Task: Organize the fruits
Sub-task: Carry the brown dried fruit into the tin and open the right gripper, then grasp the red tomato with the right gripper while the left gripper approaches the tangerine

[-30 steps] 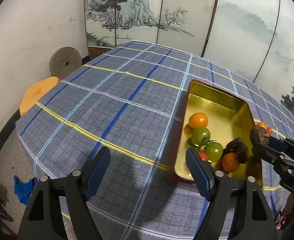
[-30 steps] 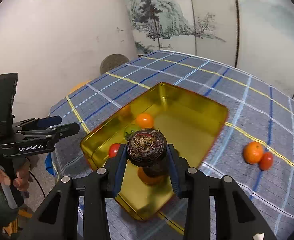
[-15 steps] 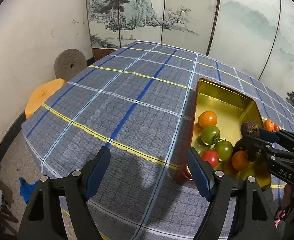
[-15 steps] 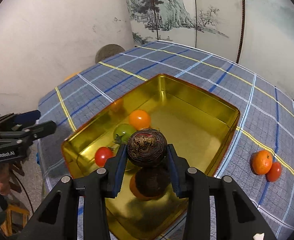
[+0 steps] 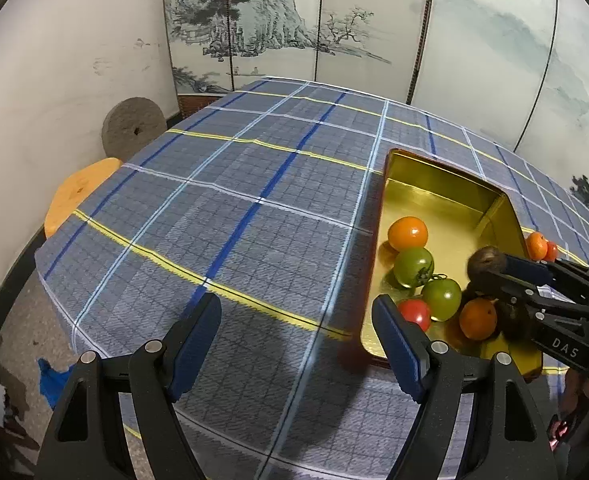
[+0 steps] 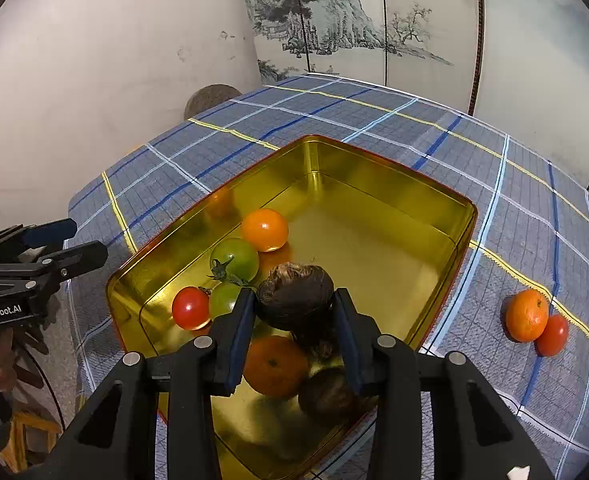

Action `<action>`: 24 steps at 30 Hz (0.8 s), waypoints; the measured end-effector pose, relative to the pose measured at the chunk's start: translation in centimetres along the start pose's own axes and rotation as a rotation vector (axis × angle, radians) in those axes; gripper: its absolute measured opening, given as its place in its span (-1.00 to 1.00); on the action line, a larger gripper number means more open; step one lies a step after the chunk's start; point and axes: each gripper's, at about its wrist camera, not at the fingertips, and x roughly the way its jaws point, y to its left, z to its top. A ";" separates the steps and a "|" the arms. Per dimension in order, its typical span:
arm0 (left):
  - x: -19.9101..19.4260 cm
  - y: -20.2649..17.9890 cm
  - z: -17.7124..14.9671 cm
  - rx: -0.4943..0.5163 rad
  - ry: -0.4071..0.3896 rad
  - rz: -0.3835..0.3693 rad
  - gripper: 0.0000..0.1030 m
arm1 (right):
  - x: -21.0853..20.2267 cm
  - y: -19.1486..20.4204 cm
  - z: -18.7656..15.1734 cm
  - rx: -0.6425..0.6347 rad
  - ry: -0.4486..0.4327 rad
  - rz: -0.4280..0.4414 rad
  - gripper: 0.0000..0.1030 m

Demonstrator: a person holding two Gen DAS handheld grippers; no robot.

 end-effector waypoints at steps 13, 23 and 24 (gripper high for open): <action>0.2 -1.8 0.2 0.022 0.003 -0.034 0.52 | -1.9 -0.5 -0.1 0.033 -0.044 0.025 -0.18; 0.0 -4.7 0.6 0.058 0.002 -0.087 0.52 | -5.4 -6.2 -1.6 0.122 -0.086 -0.079 -0.18; 0.0 -4.9 0.6 0.062 0.002 -0.090 0.52 | -5.6 -6.9 -1.8 0.137 -0.087 -0.093 -0.18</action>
